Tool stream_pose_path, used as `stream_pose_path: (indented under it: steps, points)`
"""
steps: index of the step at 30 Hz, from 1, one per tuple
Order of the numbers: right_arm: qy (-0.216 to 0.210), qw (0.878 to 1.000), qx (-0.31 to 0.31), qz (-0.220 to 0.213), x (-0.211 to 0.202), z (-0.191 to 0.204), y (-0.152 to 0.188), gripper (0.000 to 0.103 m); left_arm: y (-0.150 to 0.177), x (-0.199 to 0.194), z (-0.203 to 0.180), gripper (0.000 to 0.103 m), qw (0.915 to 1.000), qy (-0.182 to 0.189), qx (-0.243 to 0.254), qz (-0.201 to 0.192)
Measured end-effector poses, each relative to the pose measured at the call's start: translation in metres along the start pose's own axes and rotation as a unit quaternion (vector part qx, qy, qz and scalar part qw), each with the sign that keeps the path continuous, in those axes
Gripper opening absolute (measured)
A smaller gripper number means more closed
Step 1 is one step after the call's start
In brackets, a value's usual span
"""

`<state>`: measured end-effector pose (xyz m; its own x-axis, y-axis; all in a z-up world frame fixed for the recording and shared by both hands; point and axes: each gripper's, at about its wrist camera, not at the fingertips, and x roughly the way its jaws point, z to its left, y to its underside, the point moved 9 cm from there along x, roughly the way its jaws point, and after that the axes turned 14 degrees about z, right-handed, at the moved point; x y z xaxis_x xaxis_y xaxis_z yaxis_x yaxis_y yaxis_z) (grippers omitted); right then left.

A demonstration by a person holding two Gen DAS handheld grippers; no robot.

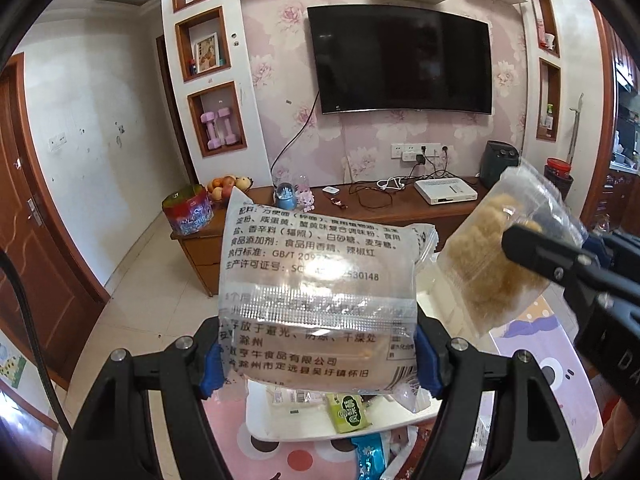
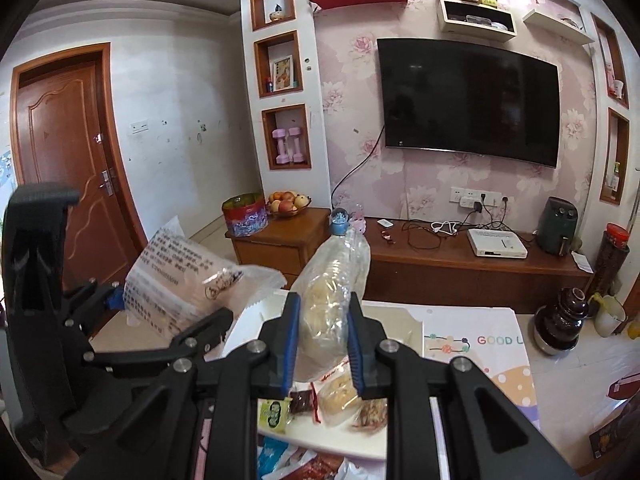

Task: Organize snacks
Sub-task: 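Carry both bags over the white tray and open both grippers to drop them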

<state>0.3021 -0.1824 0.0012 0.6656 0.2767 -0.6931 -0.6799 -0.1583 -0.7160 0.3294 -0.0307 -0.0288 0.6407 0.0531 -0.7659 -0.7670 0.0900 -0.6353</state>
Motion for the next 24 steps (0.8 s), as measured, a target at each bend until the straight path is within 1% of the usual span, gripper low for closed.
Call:
stream_pose_path:
  steps: [7, 13, 17, 18, 22, 23, 24]
  points:
    - [0.002, 1.0, 0.019, 0.018, 0.023, -0.01, -0.009, 0.02, -0.008, 0.032, 0.004, 0.072, 0.9997, -0.012, -0.007, 0.018]
    - [0.005, 0.999, 0.021, 0.041, 0.046, -0.009, -0.007, 0.02, -0.009, 0.056, 0.003, 0.072, 0.999, -0.015, -0.016, 0.039]
    - [0.003, 0.998, 0.023, 0.065, 0.067, -0.01, -0.003, 0.02, -0.005, 0.074, 0.004, 0.073, 0.9981, -0.019, -0.021, 0.055]
    - [0.003, 0.997, 0.023, 0.07, 0.072, -0.011, -0.002, 0.02, -0.006, 0.078, 0.004, 0.074, 0.9979, -0.021, -0.021, 0.058]
    - [-0.003, 0.994, 0.028, 0.106, 0.095, -0.013, 0.007, 0.021, 0.0, 0.097, 0.006, 0.087, 0.996, -0.026, -0.024, 0.082]
    - [-0.005, 0.992, 0.03, 0.122, 0.102, -0.014, 0.011, 0.022, 0.002, 0.103, 0.007, 0.089, 0.9952, -0.025, -0.022, 0.092]
    - [0.0, 0.99, 0.032, 0.135, 0.108, -0.016, 0.015, 0.027, 0.005, 0.11, 0.009, 0.094, 0.9939, -0.026, -0.023, 0.104]
